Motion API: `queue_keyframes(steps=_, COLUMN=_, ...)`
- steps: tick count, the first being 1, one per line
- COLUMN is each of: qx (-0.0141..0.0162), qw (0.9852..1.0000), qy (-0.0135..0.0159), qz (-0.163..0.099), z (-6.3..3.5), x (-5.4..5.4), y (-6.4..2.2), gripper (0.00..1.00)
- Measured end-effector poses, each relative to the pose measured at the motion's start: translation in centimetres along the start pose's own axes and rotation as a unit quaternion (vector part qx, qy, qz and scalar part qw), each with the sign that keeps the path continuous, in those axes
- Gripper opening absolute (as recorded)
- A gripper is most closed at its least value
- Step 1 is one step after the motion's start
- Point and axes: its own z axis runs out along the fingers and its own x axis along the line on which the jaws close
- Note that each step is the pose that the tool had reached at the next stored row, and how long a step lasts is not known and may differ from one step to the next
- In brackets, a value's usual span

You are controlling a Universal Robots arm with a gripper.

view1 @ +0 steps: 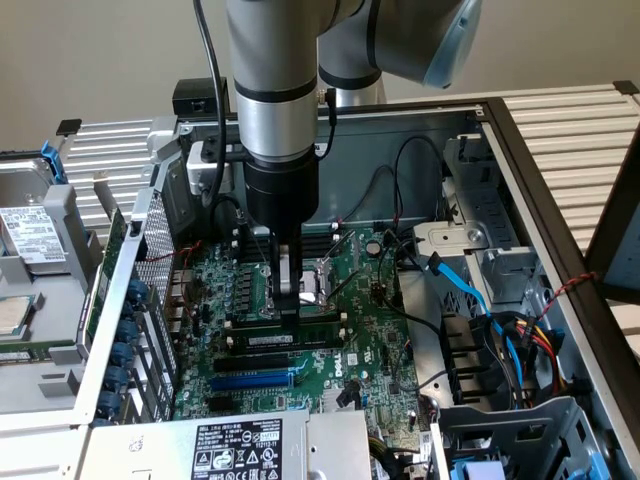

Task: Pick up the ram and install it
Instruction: 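Press down the ram until it locks into place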

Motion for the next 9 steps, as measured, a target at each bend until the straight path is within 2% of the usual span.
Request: queue_keyframes(steps=9, qx=0.0, qw=1.0, qy=0.0, qz=0.0, z=0.0, x=0.0, y=0.0, gripper=0.11)
